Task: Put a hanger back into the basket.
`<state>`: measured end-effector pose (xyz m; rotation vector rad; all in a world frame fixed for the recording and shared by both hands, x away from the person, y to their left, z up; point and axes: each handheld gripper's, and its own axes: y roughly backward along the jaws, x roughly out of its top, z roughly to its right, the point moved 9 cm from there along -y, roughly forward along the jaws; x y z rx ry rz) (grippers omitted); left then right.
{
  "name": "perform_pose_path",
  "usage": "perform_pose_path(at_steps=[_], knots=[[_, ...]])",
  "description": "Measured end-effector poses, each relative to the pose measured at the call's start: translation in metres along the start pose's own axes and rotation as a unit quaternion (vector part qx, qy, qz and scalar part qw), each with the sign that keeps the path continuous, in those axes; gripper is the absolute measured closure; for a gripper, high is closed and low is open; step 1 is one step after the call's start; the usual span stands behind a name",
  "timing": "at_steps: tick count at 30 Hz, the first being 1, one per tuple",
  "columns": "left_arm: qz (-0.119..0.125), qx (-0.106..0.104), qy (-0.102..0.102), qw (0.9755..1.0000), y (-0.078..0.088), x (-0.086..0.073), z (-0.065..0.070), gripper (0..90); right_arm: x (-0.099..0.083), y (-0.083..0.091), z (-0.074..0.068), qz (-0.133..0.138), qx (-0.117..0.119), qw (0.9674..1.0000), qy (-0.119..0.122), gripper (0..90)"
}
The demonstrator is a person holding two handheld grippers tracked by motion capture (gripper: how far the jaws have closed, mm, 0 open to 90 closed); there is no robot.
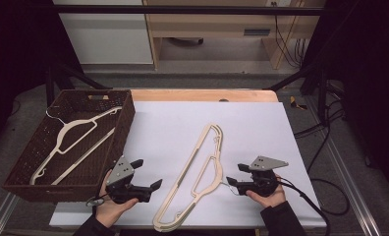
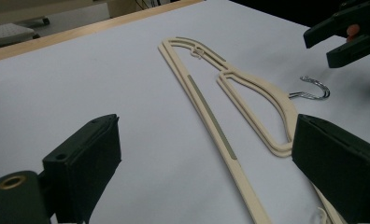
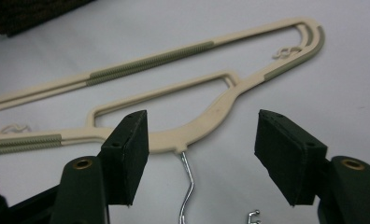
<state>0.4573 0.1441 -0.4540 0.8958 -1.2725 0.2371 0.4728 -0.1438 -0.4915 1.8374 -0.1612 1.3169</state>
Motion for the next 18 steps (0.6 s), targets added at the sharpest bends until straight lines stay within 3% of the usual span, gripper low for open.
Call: perform_pose_path(at_steps=[8, 18], knots=[[-0.002, -0.005, 0.001, 1.0000, -0.004, -0.002, 0.003, 8.3, -0.023, -0.026, -0.003, -0.055, 0.005, 0.9984, 0.013, 49.4], [-0.003, -0.010, 0.000, 0.9999, -0.007, -0.003, 0.005, 8.1, -0.036, -0.038, -0.002, -0.090, 0.011, 0.9957, 0.020, 68.8]])
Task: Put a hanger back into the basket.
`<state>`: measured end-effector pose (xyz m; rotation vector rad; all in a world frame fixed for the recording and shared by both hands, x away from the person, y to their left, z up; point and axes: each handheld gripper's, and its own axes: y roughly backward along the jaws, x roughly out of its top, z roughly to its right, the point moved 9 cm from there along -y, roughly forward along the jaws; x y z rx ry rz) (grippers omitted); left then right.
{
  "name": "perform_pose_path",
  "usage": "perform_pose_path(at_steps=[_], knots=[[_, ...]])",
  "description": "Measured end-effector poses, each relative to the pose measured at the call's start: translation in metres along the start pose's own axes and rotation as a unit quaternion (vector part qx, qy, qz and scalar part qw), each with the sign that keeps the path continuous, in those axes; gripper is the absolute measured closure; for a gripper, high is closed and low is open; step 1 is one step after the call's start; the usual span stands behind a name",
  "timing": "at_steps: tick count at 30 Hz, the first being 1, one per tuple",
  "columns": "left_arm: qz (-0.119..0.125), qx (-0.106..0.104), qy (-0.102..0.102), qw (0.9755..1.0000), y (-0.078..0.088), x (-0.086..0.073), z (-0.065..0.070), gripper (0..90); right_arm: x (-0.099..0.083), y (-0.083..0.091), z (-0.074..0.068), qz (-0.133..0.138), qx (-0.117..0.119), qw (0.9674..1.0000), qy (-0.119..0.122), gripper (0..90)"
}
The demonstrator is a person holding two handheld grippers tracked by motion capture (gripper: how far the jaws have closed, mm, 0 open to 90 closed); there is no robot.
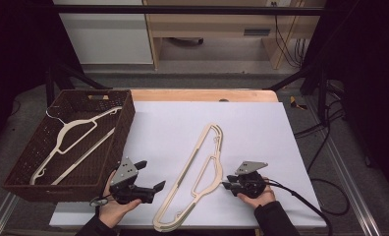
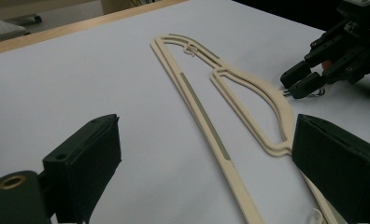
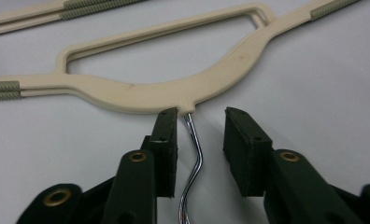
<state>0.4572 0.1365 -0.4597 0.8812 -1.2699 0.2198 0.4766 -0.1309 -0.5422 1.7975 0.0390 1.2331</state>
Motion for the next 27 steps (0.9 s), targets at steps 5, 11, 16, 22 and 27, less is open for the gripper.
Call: perform_pose_path(at_steps=[5, 11, 16, 22, 27], knots=[[0.000, -0.005, 0.002, 1.0000, -0.001, 0.000, 0.002, 8.2, 0.000, -0.001, 0.001, 0.001, 0.000, 1.0000, 0.003, 77.3], [0.000, -0.010, 0.001, 0.9999, -0.002, 0.001, 0.005, 8.3, -0.001, -0.001, -0.003, -0.003, 0.016, 0.9998, 0.013, 84.6], [-0.003, -0.017, -0.002, 0.9999, -0.006, 0.003, 0.011, 8.4, 0.000, -0.002, -0.002, -0.002, 0.022, 0.9995, 0.024, 87.4], [-0.005, -0.028, -0.009, 0.9995, -0.011, 0.009, 0.021, 8.6, 0.001, 0.001, -0.001, -0.004, 0.027, 0.9994, 0.022, 88.5], [-0.024, -0.039, -0.024, 0.9987, -0.022, 0.011, 0.033, 8.9, 0.005, 0.006, -0.002, 0.002, 0.041, 0.9988, 0.026, 89.1]])
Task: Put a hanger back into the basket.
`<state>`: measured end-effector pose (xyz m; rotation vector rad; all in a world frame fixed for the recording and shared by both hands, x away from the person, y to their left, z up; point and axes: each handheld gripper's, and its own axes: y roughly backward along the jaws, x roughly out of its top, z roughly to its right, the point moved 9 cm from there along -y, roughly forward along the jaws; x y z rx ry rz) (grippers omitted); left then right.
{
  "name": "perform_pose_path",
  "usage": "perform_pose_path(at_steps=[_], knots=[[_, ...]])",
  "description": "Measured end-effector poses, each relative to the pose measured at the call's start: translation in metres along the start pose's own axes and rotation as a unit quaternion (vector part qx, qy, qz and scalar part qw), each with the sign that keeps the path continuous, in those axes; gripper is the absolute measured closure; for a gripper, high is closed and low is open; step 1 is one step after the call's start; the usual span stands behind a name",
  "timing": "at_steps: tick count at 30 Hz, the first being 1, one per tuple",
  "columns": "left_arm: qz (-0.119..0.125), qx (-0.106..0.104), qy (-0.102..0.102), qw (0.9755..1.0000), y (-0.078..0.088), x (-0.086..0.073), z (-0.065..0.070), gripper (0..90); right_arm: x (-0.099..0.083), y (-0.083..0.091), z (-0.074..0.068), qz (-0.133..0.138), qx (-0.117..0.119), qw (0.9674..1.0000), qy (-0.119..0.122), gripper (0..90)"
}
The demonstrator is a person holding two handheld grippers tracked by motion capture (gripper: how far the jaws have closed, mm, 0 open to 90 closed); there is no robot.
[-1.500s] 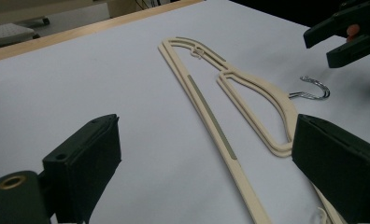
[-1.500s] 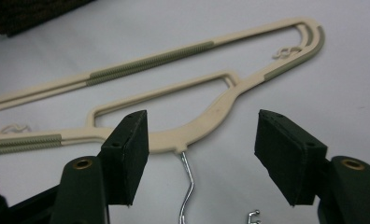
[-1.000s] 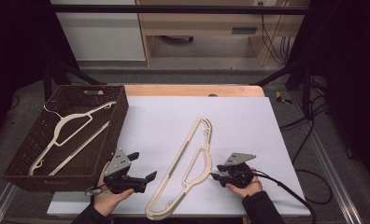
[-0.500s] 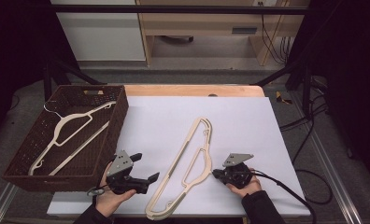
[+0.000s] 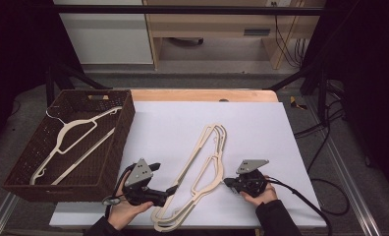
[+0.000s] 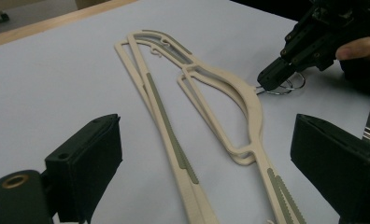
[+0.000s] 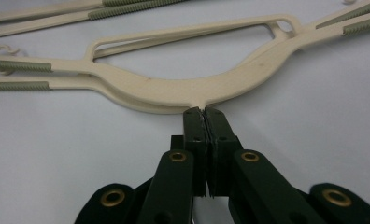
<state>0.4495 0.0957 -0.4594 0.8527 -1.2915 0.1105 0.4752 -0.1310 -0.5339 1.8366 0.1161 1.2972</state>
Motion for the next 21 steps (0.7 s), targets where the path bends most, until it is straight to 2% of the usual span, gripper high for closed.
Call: perform_pose_path(at_steps=[4, 6, 10, 11, 13, 14, 15, 21], knots=[[-0.009, -0.008, -0.010, 0.9999, -0.008, 0.006, 0.007, 9.6, 0.003, 0.005, 0.000, 0.006, 0.007, 0.9999, 0.005, 89.1], [-0.016, -0.014, -0.018, 0.9996, -0.018, 0.013, 0.014, 10.1, 0.005, 0.008, 0.000, 0.008, 0.010, 0.9999, 0.003, 89.1], [-0.028, -0.023, -0.028, 0.9989, -0.030, 0.017, 0.024, 10.7, 0.008, 0.012, 0.000, 0.013, 0.010, 0.9999, 0.000, 89.2], [-0.040, -0.024, -0.037, 0.9982, -0.039, 0.018, 0.030, 10.9, 0.010, 0.014, -0.001, 0.011, 0.007, 0.9999, 0.000, 89.1], [-0.046, -0.025, -0.042, 0.9978, -0.043, 0.018, 0.032, 11.2, 0.011, 0.015, -0.001, 0.011, 0.007, 0.9999, 0.001, 89.2], [-0.055, -0.033, -0.046, 0.9969, -0.052, 0.018, 0.038, 12.2, 0.013, 0.015, -0.002, 0.011, 0.005, 0.9999, 0.003, 89.1], [-0.055, -0.033, -0.046, 0.9969, -0.052, 0.018, 0.038, 12.7, 0.013, 0.016, -0.003, 0.009, 0.005, 0.9999, 0.003, 89.2], [-0.086, -0.040, -0.063, 0.9935, -0.075, 0.015, 0.050, 16.6, 0.016, 0.019, -0.004, 0.005, 0.004, 1.0000, -0.002, 89.1]])
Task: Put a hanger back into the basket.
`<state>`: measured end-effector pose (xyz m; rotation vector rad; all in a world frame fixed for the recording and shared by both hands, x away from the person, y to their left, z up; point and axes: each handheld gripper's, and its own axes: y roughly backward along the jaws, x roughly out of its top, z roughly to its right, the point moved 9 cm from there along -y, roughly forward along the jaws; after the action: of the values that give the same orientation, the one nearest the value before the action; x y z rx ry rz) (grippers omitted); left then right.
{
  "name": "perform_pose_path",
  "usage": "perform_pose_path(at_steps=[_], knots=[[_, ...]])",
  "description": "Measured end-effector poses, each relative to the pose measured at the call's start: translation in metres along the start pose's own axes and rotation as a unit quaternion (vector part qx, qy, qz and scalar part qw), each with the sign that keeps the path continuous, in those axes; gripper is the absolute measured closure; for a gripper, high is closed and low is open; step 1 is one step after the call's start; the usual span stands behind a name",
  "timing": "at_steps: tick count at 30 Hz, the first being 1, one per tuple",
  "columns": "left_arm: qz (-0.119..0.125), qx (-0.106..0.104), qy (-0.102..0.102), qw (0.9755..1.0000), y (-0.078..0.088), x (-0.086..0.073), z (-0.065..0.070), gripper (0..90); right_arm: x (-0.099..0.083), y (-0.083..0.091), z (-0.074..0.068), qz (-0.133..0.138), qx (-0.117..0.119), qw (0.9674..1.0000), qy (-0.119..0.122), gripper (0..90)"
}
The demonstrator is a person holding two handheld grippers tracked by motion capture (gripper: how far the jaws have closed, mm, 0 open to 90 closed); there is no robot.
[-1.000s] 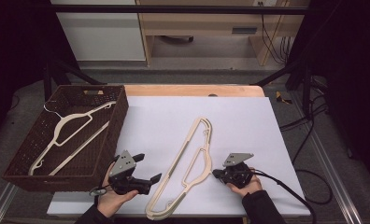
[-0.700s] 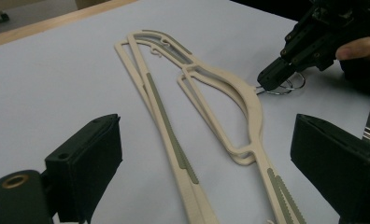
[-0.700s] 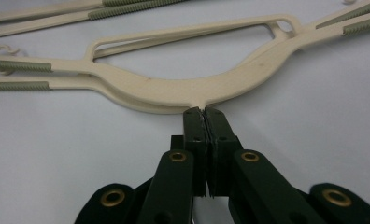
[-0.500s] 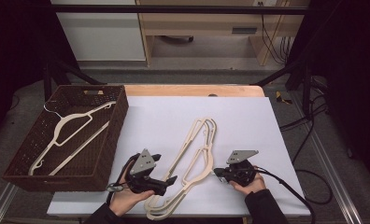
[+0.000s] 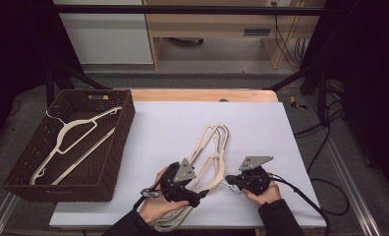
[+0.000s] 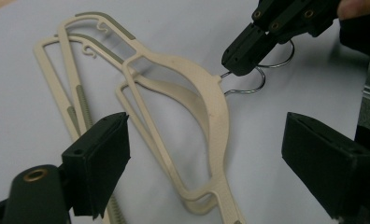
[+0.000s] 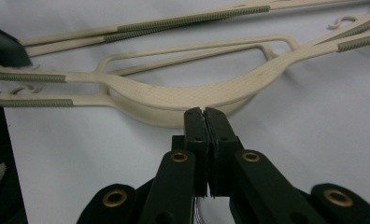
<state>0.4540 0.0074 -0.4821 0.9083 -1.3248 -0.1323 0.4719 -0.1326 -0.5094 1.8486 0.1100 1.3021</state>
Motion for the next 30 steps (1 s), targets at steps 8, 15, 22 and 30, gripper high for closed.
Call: perform_pose_path(at_steps=[8, 15, 22, 30], knots=[[-0.037, -0.021, -0.008, 0.9991, -0.027, -0.004, 0.005, 29.1, 0.004, 0.003, 0.000, -0.001, -0.007, 1.0000, 0.006, 89.1], [-0.071, -0.021, -0.030, 0.9968, -0.044, -0.008, 0.008, 43.3, 0.005, 0.004, 0.000, -0.001, -0.007, 1.0000, 0.006, 89.2], [-0.091, -0.025, -0.021, 0.9953, -0.055, -0.011, 0.008, 55.9, 0.005, 0.006, -0.001, -0.001, -0.009, 0.9999, 0.004, 89.1], [-0.095, -0.026, -0.021, 0.9950, -0.055, -0.009, 0.010, 73.3, 0.007, 0.008, 0.000, -0.001, -0.018, 0.9997, 0.015, 89.1]])
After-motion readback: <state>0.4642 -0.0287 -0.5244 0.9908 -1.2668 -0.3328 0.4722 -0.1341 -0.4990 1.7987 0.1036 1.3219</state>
